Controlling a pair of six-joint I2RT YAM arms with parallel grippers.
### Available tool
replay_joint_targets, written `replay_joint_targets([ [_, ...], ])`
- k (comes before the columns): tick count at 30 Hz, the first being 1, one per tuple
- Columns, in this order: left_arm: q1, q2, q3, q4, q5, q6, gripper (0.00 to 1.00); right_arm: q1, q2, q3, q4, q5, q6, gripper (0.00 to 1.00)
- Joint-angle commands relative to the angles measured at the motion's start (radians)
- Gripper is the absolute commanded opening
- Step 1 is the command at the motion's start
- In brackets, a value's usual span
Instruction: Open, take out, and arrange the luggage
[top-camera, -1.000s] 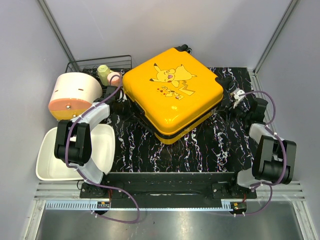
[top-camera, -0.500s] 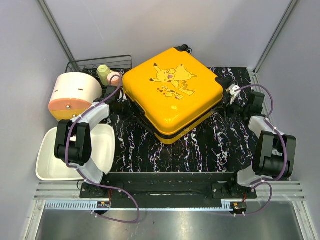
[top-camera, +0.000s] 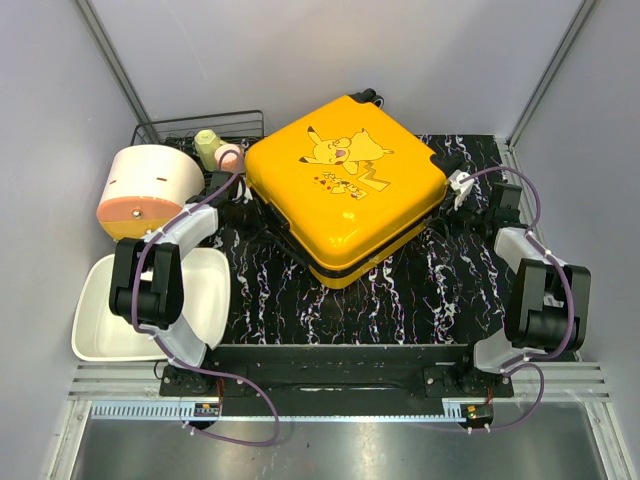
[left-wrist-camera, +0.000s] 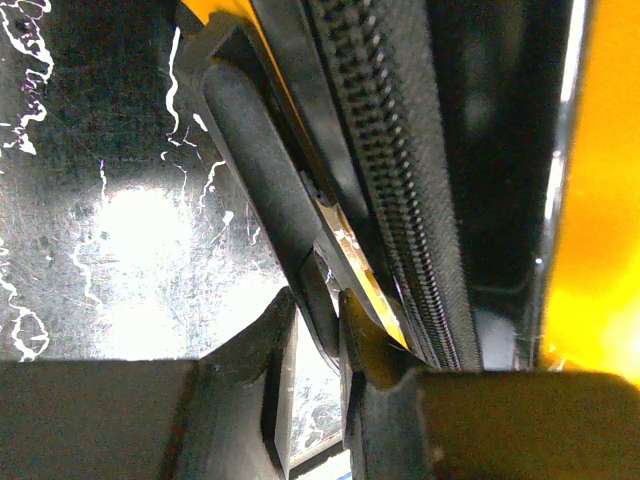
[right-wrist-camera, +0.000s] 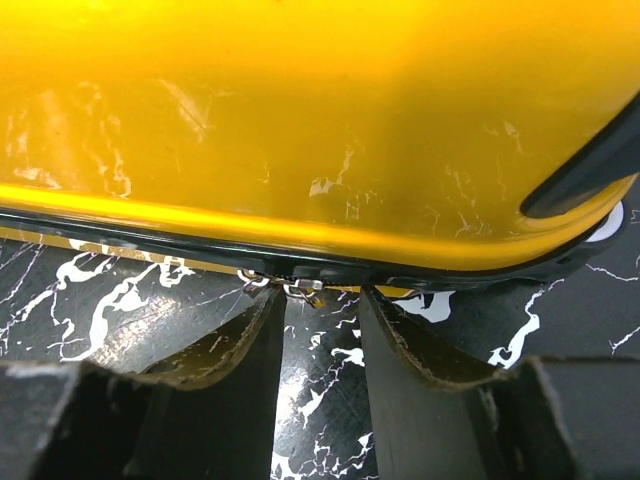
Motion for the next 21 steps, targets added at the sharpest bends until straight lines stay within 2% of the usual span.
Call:
replay_joint_targets([
  [1,0.002,0.024,0.011,0.038,-0.005,0.085,0.00,0.007,0.016,0.033,0.066,0.005,0.009,0.43],
  [4,0.002,0.028,0.006,0.046,0.003,0.077,0.00,0.010,0.030,0.041,0.079,-0.011,0.014,0.36],
  [6,0.002,0.031,0.008,0.049,0.009,0.074,0.00,0.014,0.033,0.048,0.074,-0.013,0.008,0.22],
  [8,0.000,0.029,0.009,0.049,0.009,0.079,0.00,0.013,0.031,0.047,0.074,0.011,0.002,0.00],
  [11,0.007,0.014,-0.002,0.061,-0.012,0.083,0.00,0.002,0.025,0.052,0.074,0.094,-0.003,0.00],
  [17,0.033,0.028,0.009,0.056,-0.034,0.103,0.00,-0.069,0.037,0.070,0.132,0.154,-0.032,0.00],
  [21,0.046,0.060,0.067,0.047,-0.042,0.126,0.00,-0.092,0.088,0.119,0.201,0.166,-0.038,0.00],
])
